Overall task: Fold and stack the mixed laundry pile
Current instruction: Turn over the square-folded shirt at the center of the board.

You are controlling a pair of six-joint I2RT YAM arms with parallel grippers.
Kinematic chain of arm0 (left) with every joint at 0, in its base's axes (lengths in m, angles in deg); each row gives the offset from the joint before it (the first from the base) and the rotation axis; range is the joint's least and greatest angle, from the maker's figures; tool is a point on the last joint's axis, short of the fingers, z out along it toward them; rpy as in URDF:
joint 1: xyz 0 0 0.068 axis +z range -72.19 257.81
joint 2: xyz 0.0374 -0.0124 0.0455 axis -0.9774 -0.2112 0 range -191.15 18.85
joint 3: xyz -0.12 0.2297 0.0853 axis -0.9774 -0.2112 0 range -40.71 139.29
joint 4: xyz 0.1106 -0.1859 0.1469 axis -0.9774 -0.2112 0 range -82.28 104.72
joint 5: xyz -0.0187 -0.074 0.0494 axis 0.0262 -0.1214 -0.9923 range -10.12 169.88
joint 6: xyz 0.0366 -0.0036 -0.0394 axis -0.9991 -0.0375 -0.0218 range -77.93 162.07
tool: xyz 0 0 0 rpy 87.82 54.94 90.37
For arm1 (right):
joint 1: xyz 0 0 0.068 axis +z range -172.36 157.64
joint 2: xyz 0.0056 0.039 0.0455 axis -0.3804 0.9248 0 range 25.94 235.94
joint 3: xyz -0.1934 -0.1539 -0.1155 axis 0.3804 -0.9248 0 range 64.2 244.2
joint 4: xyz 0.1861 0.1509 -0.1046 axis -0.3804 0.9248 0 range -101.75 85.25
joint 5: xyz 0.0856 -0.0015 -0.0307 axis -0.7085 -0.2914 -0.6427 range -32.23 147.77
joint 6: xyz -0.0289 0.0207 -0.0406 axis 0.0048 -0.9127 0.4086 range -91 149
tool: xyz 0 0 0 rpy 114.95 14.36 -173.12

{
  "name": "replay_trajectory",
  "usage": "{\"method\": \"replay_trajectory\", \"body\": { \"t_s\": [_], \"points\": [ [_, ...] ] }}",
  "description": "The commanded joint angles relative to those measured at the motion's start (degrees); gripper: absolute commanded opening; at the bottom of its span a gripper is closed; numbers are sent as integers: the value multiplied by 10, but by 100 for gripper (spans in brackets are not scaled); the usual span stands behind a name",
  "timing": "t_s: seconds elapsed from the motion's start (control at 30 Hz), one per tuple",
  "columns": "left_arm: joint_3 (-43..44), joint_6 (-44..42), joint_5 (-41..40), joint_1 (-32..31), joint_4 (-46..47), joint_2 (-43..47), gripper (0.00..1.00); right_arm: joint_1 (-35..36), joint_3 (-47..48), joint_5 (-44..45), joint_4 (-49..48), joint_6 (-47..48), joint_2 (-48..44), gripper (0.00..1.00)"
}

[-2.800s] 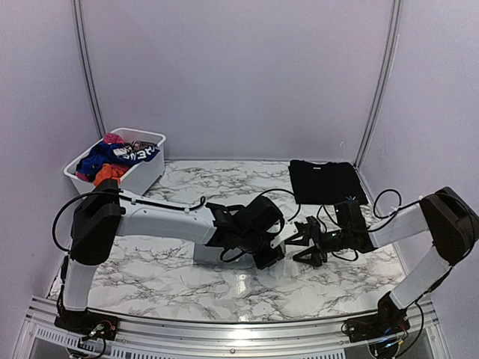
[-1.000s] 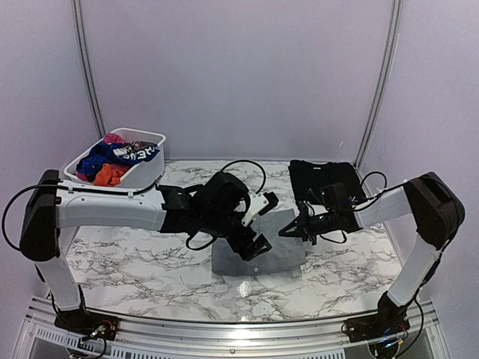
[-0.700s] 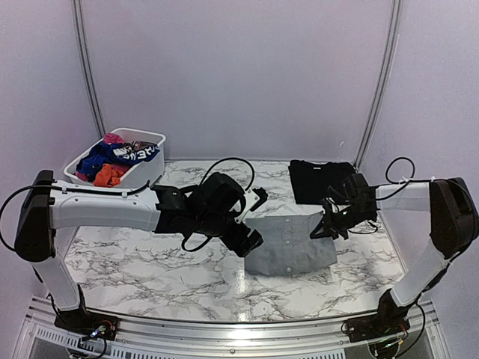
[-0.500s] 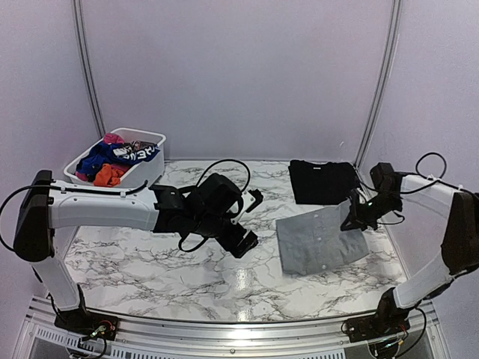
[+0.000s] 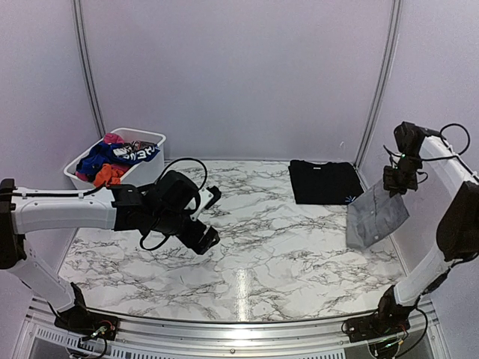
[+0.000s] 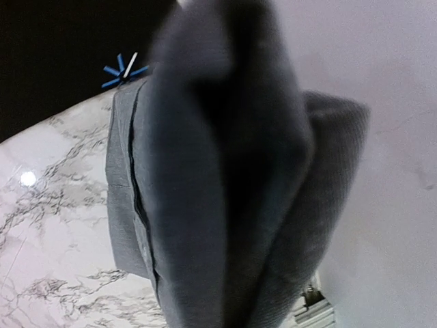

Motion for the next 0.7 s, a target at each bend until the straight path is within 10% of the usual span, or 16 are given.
{"method": "replay_trajectory", "body": {
  "t_s": [0.0,0.27,0.67],
  "points": [
    [-29,-10,-9,9,-27,52,99,9,149,144,89,24,59,0],
    [-44,-25,-25,29,-40,67,99,243,170,169,117,-57,190,0],
    [-58,13,20,99,-46,105,99,512,332,-26,33,-139,492,0]
  ]
}}
